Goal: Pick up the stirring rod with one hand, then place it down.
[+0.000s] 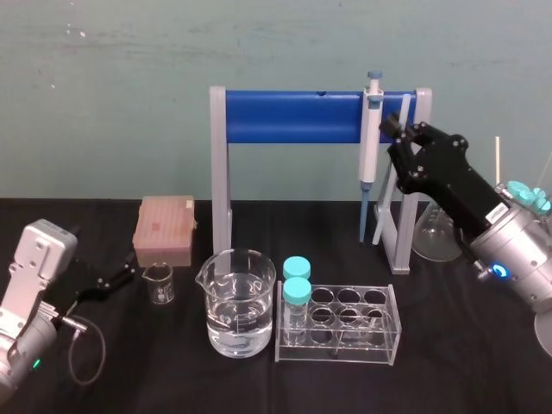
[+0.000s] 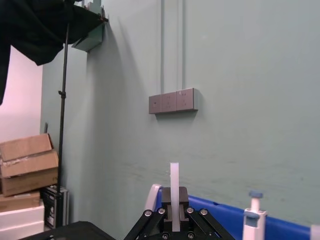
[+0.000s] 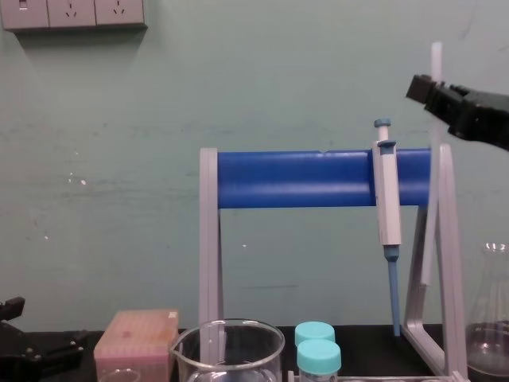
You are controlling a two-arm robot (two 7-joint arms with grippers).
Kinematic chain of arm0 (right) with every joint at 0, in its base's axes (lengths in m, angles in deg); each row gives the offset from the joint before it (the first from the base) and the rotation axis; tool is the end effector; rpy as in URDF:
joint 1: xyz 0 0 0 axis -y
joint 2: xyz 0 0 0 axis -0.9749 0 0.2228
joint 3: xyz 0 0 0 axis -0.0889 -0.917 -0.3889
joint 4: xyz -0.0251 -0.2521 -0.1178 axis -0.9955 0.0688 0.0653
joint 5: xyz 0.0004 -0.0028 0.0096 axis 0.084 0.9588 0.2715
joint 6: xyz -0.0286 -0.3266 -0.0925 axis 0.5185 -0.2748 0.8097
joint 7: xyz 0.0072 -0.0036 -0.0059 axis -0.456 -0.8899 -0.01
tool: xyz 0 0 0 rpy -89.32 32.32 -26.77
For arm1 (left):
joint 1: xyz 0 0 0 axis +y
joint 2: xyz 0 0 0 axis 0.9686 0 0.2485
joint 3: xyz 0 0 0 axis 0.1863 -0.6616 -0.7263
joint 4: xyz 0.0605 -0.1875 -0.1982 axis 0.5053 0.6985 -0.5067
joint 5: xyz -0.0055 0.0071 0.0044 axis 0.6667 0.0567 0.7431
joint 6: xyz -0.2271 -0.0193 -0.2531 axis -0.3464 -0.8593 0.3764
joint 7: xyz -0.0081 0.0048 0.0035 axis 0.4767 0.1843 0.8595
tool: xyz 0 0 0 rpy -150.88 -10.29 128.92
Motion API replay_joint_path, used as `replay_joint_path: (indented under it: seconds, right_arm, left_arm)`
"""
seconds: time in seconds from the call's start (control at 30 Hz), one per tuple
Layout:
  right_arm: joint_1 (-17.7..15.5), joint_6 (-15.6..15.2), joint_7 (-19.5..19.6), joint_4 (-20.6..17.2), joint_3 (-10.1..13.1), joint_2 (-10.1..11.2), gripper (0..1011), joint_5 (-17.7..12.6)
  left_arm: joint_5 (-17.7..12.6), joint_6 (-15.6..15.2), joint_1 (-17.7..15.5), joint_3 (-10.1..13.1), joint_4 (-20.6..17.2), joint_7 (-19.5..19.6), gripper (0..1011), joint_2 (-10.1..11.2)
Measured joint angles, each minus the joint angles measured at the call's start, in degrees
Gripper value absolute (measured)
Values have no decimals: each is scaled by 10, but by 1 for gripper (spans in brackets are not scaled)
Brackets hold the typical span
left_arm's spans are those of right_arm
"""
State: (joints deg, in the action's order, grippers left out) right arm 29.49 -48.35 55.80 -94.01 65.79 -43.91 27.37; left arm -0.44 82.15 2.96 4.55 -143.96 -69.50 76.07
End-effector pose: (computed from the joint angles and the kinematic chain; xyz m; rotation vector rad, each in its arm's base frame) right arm 0.4245 -0.0370 -0.2033 0.3616 -0.2475 -0.8231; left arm 0.3864 0.0682 -0.2998 0.3045 -0.2849 1.2478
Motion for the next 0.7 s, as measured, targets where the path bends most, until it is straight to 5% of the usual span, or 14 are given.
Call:
replay_joint_path:
  seconds: [0.7]
  right_arm:
    - [-6,-8,-7,-2,13,18,69,12]
  left_arm:
    - [0,0,0,0,0,0,1000,0]
